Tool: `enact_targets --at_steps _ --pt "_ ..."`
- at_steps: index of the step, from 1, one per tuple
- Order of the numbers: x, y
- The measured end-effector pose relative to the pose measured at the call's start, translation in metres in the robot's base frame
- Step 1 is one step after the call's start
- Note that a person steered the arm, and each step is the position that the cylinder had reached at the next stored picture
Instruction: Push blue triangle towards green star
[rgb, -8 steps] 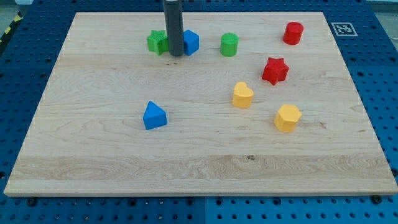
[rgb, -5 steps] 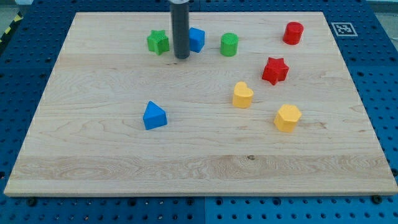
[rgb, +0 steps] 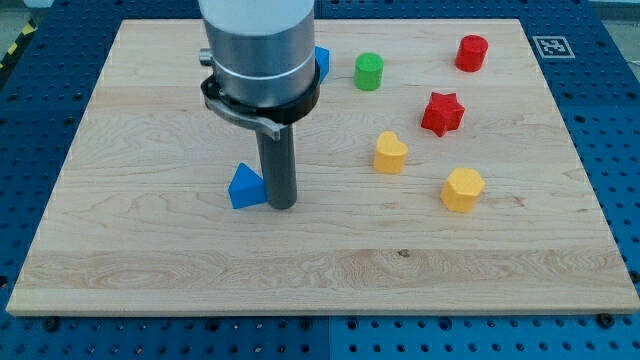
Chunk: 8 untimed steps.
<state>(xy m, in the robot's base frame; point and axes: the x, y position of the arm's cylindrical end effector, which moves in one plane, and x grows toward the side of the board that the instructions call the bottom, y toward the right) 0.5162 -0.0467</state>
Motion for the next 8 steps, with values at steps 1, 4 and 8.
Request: enact_targets --at_steps 1,4,8 --pt "0.017 -0.010" --pt "0.014 -0.034" --pt "-0.024 -0.042"
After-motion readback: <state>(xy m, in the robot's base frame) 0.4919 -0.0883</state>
